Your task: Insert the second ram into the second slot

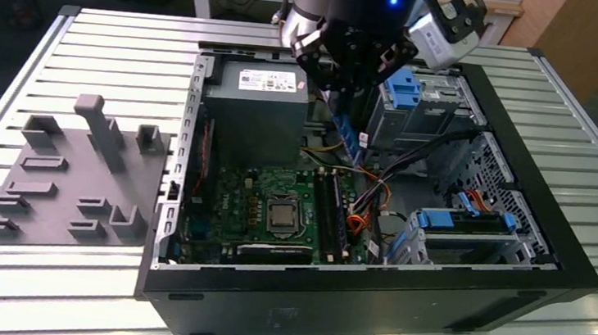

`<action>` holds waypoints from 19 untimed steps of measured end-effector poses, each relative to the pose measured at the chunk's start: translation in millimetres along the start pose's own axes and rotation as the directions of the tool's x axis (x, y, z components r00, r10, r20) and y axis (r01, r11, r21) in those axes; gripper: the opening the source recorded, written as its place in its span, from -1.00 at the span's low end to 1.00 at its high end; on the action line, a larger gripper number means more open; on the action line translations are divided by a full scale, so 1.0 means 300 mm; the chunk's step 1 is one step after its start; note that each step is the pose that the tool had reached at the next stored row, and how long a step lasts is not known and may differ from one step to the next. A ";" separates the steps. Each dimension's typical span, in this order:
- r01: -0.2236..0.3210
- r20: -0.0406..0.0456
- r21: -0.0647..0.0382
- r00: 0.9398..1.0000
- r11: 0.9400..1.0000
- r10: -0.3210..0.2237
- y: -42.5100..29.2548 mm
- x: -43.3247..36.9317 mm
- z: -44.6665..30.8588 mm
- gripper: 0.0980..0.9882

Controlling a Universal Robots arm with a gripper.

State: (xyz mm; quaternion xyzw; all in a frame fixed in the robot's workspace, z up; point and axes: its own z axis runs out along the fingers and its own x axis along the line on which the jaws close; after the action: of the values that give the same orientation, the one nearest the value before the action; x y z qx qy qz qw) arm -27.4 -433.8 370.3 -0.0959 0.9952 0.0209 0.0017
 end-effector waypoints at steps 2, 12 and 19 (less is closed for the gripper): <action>-0.017 0.001 0.001 1.000 1.000 0.017 0.000 0.000 0.000 -0.92; -0.145 0.006 0.001 0.989 0.989 0.145 -0.001 0.000 0.005 -0.92; -0.160 0.007 0.003 0.987 0.987 0.160 -0.001 0.000 0.020 -0.92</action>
State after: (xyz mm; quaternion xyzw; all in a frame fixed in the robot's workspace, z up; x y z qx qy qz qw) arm -27.4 -433.9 364.3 -0.0154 0.9997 0.0196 0.0033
